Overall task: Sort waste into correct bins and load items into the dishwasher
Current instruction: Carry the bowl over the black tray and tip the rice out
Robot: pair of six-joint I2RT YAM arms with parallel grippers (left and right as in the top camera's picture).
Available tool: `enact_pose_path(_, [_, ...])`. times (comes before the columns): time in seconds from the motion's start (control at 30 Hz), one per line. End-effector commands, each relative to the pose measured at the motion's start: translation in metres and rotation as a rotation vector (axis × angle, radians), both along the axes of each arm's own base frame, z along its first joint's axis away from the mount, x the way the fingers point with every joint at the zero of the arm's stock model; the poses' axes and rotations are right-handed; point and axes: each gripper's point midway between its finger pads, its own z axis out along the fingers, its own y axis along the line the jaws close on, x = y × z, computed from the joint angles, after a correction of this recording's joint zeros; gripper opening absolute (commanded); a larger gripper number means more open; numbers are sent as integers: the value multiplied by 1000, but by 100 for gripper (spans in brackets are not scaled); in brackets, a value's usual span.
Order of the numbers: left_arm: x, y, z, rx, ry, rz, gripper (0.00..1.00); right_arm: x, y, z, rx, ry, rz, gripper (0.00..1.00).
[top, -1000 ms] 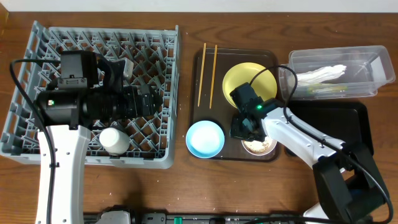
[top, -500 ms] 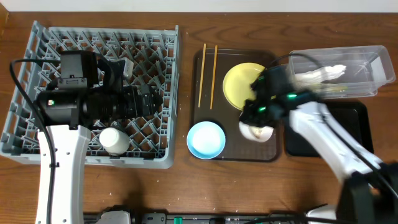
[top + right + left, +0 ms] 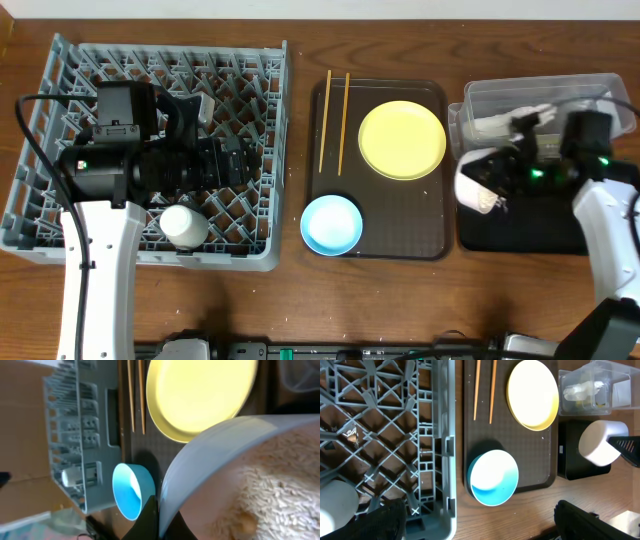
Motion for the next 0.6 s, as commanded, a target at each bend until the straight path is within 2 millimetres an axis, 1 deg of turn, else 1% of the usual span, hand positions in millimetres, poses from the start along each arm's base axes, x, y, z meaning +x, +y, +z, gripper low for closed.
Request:
enact_pose_path(0.0, [1, -3, 8, -6, -33, -23, 96, -4, -7, 11, 165, -149, 21, 1])
enact_pose_path(0.03, [1, -3, 8, -6, -33, -23, 96, -4, -13, 16, 232, -225, 13, 1])
enact_pose_path(0.13, [1, -3, 8, -7, -32, -23, 95, -8, -27, 21, 329, -323, -20, 1])
enact_pose_path(0.2, [1, -3, 8, -7, -32, -23, 95, -14, -38, 21, 376, -357, -57, 1])
enact_pose_path(0.27, [1, -3, 8, -7, -32, -23, 95, -18, -48, 18, 387, -368, -95, 1])
enact_pose_path(0.33, [1, -3, 8, -7, -33, -23, 95, -22, -57, 18, 404, -395, -125, 1])
enact_pose_path(0.43, [1, -3, 8, -7, -33, -23, 95, -28, -64, 31, 451, -475, -125, 1])
enact_pose_path(0.57, [1, -3, 8, -7, -33, -23, 95, -28, -65, 31, 439, -499, -118, 1])
